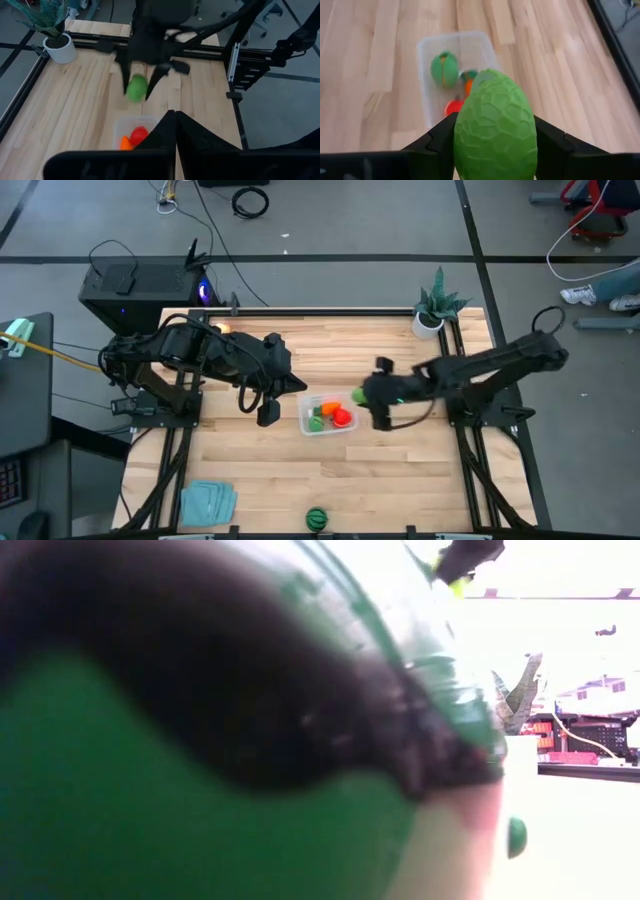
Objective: Pick and placing Produce into tupperware
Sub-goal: Put the green melon into the transparent bin
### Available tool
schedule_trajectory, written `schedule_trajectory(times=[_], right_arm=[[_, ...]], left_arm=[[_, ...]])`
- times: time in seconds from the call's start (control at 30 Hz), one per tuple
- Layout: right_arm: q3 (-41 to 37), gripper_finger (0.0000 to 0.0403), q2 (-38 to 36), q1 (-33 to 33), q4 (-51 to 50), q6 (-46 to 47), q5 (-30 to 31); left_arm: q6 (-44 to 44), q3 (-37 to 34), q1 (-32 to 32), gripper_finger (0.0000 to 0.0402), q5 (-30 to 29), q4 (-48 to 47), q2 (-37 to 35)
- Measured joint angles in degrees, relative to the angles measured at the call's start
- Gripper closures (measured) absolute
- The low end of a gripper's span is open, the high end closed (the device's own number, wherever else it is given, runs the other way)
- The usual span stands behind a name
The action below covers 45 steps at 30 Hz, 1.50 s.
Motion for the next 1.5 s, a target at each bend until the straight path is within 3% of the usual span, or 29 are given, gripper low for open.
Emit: schedule_trajectory(times=[0.23,0.43,0.6,0.77,1.07,1.23,1.5], right_arm=[[0.8,0.0211,9.8,-5.9,9.1,-7.5,-8.9],[0.8,0.0210,16.8,-6.7,13.4,-7.5,-9.2],[0.8,0.0208,20.7,-6.5,15.7,-7.9,-9.3],[0.8,0.0207,23.3,-6.5,16.5,-8.4,-9.2],[0.9,0.0185,25.2,-5.6,16.9,-9.1,-8.8],[0.9,0.0186,25.1,-5.3,17.2,-8.7,-8.7],[0.9,0.0168,25.2,-5.4,17.6,-8.0,-5.0]], left_arm=[[-1.8,0.0,0.0,0.0381,0.0,0.0,0.0],[-1.8,0.0,0.0,0.0396,0.0,0.0,0.0],[-1.8,0.0,0.0,0.0380,0.0,0.0,0.0],[-1.8,0.0,0.0,0.0373,0.0,0.1,0.0],[-1.8,0.0,0.0,0.0396,0.0,0.1,0.0],[-1.8,0.0,0.0,0.0380,0.0,0.1,0.0],[-1.8,0.0,0.0,0.0382,0.0,0.0,0.0]])
